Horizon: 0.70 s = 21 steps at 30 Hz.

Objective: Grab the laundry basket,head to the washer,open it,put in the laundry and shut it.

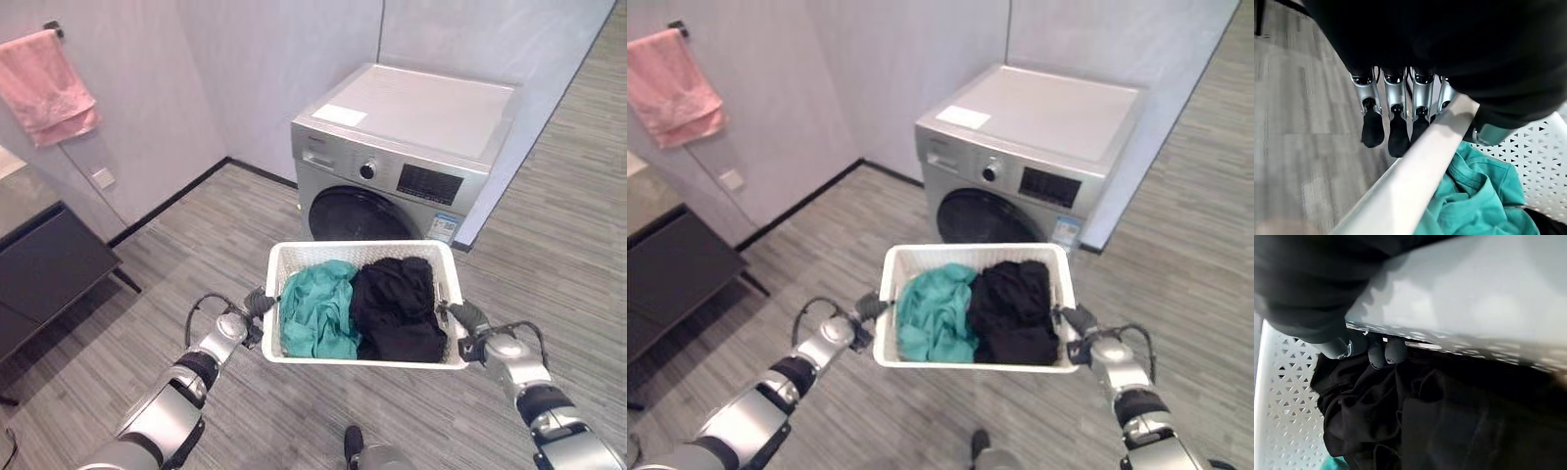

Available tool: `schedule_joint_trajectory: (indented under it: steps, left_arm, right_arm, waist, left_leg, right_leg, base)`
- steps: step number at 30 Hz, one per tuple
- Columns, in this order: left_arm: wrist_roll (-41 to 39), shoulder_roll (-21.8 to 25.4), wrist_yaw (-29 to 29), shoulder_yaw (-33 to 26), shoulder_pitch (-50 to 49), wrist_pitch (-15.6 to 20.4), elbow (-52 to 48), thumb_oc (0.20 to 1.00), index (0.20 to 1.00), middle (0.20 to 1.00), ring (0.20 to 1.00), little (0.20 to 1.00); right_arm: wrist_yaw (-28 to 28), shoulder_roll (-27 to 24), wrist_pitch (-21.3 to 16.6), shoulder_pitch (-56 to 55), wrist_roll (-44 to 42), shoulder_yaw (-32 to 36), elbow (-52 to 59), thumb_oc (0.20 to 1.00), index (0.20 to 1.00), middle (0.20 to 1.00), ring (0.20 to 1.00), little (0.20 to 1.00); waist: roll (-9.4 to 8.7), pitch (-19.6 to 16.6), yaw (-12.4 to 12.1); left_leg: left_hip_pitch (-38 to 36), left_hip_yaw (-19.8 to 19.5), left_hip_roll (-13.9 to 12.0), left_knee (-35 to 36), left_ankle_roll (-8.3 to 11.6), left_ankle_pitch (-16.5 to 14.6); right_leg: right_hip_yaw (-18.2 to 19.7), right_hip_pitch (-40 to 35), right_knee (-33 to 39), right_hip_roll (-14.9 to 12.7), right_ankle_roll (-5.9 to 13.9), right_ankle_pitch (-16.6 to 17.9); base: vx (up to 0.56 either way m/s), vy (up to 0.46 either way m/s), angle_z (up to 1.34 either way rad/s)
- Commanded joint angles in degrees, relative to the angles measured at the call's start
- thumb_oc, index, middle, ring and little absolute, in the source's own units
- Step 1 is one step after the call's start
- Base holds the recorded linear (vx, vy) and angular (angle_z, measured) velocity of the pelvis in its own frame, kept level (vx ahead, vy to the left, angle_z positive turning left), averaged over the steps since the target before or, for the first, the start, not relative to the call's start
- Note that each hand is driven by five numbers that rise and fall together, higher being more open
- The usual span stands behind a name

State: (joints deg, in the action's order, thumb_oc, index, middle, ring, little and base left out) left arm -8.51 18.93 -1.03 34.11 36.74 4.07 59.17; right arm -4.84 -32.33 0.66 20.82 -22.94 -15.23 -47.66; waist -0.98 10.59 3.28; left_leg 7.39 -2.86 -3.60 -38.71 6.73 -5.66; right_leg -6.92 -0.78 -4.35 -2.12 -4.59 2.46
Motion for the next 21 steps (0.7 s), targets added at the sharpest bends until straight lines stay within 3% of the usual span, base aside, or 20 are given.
schedule_joint_trajectory:
  steps: [1,2,4,6,9,17,18,21]
  left_arm:
    - [-2.3,4.8,-2.3,-0.9,5.7,2.3,-0.2,0.2,0.2,0.2,0.2,0.2]
    - [-2.8,4.8,-2.1,-0.7,5.7,2.5,-1.0,0.2,0.2,0.2,0.2,0.2]
    - [-3.1,4.8,-2.4,-0.5,5.5,2.7,-1.2,0.2,0.2,0.2,0.2,0.2]
    - [-2.9,4.1,-2.4,0.0,5.2,3.0,-0.7,0.2,0.2,0.2,0.2,0.2]
    - [-2.6,4.5,-2.6,-0.1,5.2,3.2,-0.1,0.2,0.2,0.2,0.2,0.2]
    - [-2.5,4.7,-2.5,-0.3,3.9,3.6,-0.4,0.2,0.2,0.2,0.2,0.2]
    - [-0.8,-1.8,-6.0,-11.8,-24.3,1.0,-12.9,0.2,0.2,0.2,0.2,0.2]
    - [-1.0,-1.9,-6.0,-12.2,-24.7,0.9,-12.8,0.2,0.2,0.2,0.2,0.2]
  right_arm:
    - [2.3,-6.0,-4.7,1.5,-4.0,3.5,1.3,0.2,0.2,0.2,0.2,0.2]
    - [2.5,-6.1,-4.6,2.1,-3.1,3.3,0.4,0.2,0.2,0.2,0.2,0.2]
    - [2.7,-6.1,-4.7,2.0,-2.6,3.4,0.1,0.2,0.2,0.2,0.2,0.2]
    - [2.3,-5.1,-4.8,1.8,-1.4,3.2,-0.3,0.2,0.2,0.2,0.2,0.2]
    - [2.1,-4.4,-4.9,1.6,-0.5,3.1,-0.7,0.2,0.2,0.2,0.2,0.2]
    - [1.7,-4.1,-4.9,1.3,0.6,2.8,-1.6,0.2,0.2,0.2,0.2,0.2]
    - [4.0,9.2,-2.8,-13.1,9.5,-0.8,-3.3,0.2,0.2,0.2,0.2,0.2]
    - [4.3,9.5,-3.0,-13.2,9.5,-0.6,-3.8,0.2,0.2,0.2,0.2,0.2]
  waist:
    - [-1.12,-1.4,-1.3]
    - [0.08,-2.1,-2.0]
    - [0.41,-1.9,-2.4]
    - [1.29,-3.8,-2.2]
    - [1.89,-5.0,-2.4]
    - [2.27,-5.7,-2.8]
    - [1.66,-7.5,-3.9]
    - [1.86,-7.8,-3.9]
  left_leg:
    - [-2.6,0.6,-2.4,9.5,-1.48,6.1]
    - [-2.6,0.0,-5.0,23.4,-1.09,6.8]
    - [-4.1,0.3,-6.1,27.9,-0.3,8.5]
    - [-8.0,1.7,-6.0,34.4,0.01,8.0]
    - [-11.6,2.4,-5.3,38.9,-0.11,7.6]
    - [-13.2,2.8,-4.5,40.6,-0.66,6.5]
    - [-9.8,3.8,-5.1,43.3,0.44,6.3]
    - [-10.3,4.1,-5.2,43.6,0.54,6.1]
  right_leg:
    - [3.9,1.0,-3.0,-2.4,8.86,-4.6]
    - [4.2,0.3,-2.6,-2.0,9.75,-6.0]
    - [4.3,-0.1,-3.0,-2.0,9.8,-6.6]
    - [3.4,-1.5,-2.2,-3.0,10.45,-6.5]
    - [3.0,-3.0,0.5,-4.1,11.32,-5.7]
    - [3.1,-3.6,1.8,-5.3,12.28,-5.1]
    - [-2.4,-4.2,9.1,-8.3,13.24,-1.6]
    - [-2.3,-4.2,9.3,-8.4,13.4,-1.6]
  base:
    - [0.21,0.095,-0.14]
    - [0.16,0.08,-0.13]
    - [0.15,0.09,-0.13]
    - [0.24,0.14,-0.25]
    - [0.2,0.139,0.01]
    - [0.04,0.053,0.08]
    - [0.0,0.0,0.0]
    - [0.01,0.016,-0.04]
